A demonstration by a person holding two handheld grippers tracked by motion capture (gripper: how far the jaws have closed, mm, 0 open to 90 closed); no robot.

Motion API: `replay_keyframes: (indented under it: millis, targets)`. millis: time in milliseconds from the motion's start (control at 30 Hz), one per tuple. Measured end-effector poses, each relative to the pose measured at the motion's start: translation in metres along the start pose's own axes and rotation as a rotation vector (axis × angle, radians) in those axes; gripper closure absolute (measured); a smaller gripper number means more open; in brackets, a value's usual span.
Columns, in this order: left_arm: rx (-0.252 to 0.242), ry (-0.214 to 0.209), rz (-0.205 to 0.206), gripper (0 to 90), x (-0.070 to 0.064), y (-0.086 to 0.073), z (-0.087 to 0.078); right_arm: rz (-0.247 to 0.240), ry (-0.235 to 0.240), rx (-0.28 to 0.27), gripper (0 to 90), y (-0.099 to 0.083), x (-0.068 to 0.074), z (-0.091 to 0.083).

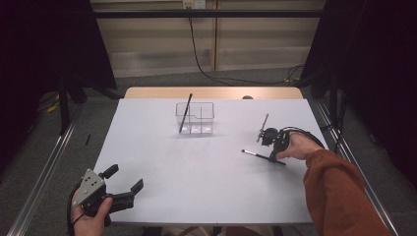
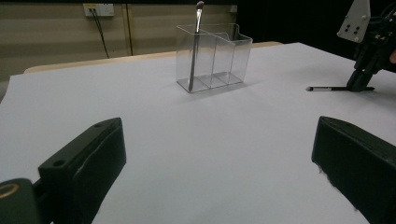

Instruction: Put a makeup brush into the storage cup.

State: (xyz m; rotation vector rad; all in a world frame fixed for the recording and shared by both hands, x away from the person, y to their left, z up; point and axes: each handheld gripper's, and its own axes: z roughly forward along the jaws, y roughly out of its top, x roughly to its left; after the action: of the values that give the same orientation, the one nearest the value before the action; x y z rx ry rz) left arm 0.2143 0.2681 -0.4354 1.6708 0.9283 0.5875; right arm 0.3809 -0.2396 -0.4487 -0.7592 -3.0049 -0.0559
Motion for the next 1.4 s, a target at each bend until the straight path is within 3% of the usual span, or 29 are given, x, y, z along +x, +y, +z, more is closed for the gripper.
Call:
replay_keyframes:
  millis: [500,800,1100,1200,1400]
  targets:
    - [0.000,0.003,-0.003,3.0,0.000,0.000,0.001,0.043,0.002,-0.037,84.7,-0.004,-0.001,-0.001]
    - [0.000,0.002,-0.002,2.8,0.001,0.000,0.000,0.074,-0.049,-0.089,84.7,-0.003,0.003,-0.002]
    - [-0.006,0.012,-0.012,2.5,0.001,0.000,-0.001,0.120,-0.060,-0.183,84.7,-0.010,0.007,-0.012]
    - [-0.011,0.015,-0.012,2.5,0.000,0.000,-0.001,0.167,-0.038,-0.234,84.7,-0.014,0.008,-0.016]
    - [-0.003,0.009,0.000,2.5,0.000,0.000,-0.001,0.188,-0.017,-0.351,84.6,-0.025,0.011,-0.022]
